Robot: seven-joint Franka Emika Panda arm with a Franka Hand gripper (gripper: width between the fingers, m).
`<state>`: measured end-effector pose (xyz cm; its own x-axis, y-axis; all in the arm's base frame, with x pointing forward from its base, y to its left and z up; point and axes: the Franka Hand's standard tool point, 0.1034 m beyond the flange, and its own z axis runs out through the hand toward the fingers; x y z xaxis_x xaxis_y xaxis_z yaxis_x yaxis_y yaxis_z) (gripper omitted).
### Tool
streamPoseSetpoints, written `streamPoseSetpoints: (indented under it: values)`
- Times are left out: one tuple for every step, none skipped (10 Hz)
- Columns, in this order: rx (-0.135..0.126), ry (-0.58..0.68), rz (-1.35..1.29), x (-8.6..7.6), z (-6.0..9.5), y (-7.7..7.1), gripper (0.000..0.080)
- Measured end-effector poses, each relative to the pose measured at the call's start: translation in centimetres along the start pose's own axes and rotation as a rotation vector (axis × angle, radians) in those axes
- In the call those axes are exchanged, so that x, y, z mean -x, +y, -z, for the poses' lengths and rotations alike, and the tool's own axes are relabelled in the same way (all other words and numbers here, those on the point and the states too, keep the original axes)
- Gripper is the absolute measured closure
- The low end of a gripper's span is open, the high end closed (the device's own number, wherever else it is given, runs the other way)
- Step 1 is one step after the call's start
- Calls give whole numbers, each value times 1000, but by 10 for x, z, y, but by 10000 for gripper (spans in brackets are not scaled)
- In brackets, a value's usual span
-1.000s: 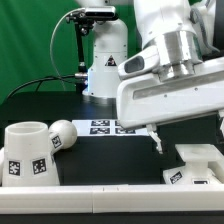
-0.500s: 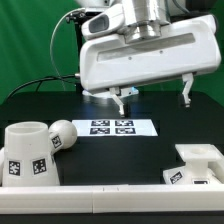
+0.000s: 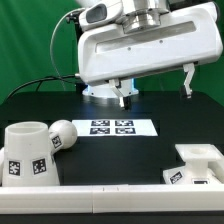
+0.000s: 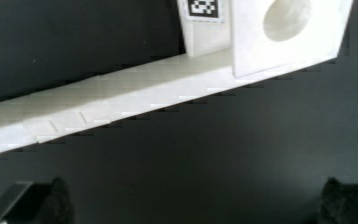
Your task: Assemble lamp
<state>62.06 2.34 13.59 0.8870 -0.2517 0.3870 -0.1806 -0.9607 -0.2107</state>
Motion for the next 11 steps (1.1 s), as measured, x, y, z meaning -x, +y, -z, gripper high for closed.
streamPoseSetpoints:
  values:
    - [11,-22,-62,6,7,18,101]
    - [26,-53,-88,11,16,36,101]
    - [47,-57,-103,18,22,53,101]
    - [55,-69,-119,27,19,63,101]
    - [54,-75,-62,29,17,60,101]
    - [54,-77,25,28,17,62,101]
    - [52,-79,78,28,17,63,101]
    - [51,-80,115,29,17,62,101]
    - [53,-86,253,32,17,70,101]
    - [66,-109,411,44,18,97,101]
    - [72,-138,592,56,22,127,101]
